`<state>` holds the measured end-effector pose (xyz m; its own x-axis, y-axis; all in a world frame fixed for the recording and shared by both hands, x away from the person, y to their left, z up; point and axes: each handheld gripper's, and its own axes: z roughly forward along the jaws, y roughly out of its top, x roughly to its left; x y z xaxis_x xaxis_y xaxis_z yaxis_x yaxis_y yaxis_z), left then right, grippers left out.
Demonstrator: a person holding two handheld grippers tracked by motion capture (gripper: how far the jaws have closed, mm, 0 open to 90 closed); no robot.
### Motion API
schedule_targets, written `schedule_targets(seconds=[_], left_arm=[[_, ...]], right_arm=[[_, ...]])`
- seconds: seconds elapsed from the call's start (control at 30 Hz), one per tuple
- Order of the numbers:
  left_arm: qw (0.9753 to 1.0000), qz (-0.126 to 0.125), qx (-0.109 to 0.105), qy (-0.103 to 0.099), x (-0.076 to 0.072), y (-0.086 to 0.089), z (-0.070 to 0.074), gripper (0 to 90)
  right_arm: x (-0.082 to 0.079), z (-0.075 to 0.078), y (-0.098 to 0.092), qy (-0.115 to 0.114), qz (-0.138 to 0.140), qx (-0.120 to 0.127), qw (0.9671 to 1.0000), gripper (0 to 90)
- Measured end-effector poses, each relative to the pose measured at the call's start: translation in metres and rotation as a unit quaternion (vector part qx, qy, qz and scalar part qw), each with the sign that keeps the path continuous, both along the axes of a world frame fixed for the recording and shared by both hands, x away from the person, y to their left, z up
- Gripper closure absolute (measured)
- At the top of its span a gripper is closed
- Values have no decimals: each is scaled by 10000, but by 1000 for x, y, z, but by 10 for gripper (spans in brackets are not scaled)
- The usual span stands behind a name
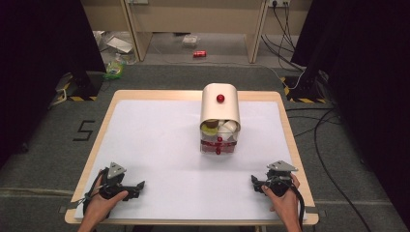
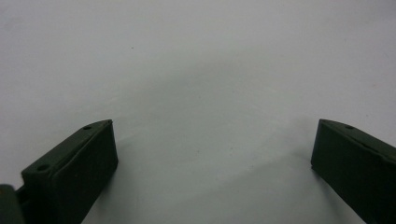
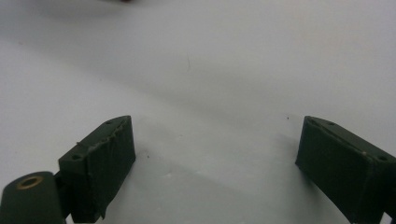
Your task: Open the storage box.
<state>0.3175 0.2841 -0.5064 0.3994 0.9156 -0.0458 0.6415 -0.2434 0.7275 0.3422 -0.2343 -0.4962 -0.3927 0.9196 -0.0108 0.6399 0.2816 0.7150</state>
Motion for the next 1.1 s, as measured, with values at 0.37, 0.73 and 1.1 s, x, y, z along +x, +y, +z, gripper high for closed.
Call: schedule_targets(seconds=[0.37,0.73,1.1], left_arm=[[10000,-2,-5,2,0,0,0,0],[10000,1,-5,-1,0,0,0,0],[10000,-1,-8,2,0,0,0,0]], right_arm=[[0,1,0,29,18,51,10000,143],[0,11,4,-250,126,56,9996,176],[-1,16,7,-321,83,131,9994,185]])
